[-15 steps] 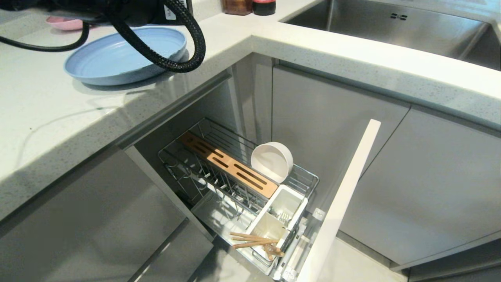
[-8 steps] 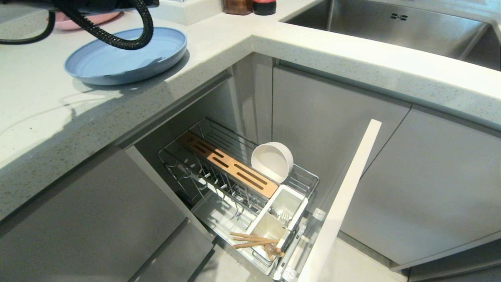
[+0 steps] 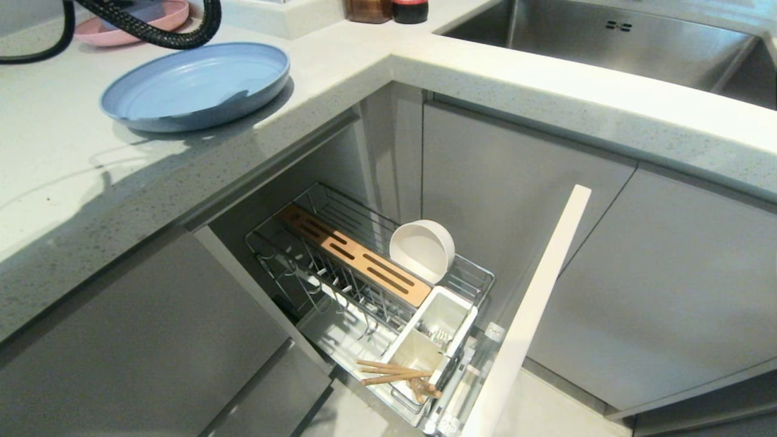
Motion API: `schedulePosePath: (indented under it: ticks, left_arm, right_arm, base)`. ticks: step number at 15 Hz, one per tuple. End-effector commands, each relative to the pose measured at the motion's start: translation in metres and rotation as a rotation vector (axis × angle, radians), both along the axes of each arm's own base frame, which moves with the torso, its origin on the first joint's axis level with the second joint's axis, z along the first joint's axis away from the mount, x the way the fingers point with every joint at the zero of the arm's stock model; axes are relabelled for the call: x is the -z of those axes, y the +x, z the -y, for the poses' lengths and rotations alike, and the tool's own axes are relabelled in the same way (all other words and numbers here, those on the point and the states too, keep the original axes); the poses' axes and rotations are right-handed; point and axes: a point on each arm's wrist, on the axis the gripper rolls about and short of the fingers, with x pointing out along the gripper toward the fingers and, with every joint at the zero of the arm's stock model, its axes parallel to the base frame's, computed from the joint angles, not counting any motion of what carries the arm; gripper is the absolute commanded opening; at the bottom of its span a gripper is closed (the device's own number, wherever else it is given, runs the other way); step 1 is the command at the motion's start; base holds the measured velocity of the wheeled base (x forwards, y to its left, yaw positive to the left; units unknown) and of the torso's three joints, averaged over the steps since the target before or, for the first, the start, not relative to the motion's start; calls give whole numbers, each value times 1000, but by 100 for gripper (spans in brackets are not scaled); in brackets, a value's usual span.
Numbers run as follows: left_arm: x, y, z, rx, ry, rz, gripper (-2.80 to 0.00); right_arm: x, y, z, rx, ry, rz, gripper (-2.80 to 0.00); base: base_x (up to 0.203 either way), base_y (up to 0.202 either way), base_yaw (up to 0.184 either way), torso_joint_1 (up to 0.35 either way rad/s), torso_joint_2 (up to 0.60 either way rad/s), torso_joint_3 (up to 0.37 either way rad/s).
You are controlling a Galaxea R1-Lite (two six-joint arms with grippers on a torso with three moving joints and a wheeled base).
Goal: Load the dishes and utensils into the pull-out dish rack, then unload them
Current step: Pick up the plate and place it in the cupboard
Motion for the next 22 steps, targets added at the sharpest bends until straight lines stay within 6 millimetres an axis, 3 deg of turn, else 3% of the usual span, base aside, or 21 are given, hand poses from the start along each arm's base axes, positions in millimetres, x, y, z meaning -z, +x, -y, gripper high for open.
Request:
schedulePosePath:
  ticks: [1, 7, 10, 15, 22]
  left_arm:
    - [1, 0, 0, -3, 3, -5, 0]
    - [23, 5, 14, 38, 86, -148, 0]
    - [25, 4, 21, 60, 92, -153, 0]
    - [19, 12, 1, -23, 60, -123, 0]
    - [39, 46, 6, -83, 105, -187, 0]
  right_arm:
    - [0, 0, 0, 0, 0, -2, -280]
    - [0, 0, 0, 0, 0, -2, -280]
    - [0, 0, 0, 0, 0, -2, -280]
    - [0, 0, 0, 0, 0, -2, -280]
    - [0, 0, 0, 0, 0, -2, -280]
  base:
    - [0, 0, 0, 0, 0, 0]
    - [0, 0, 0, 0, 0, 0]
    - [0, 0, 0, 0, 0, 0]
    - [0, 0, 0, 0, 0, 0]
    - [0, 0, 0, 0, 0, 0]
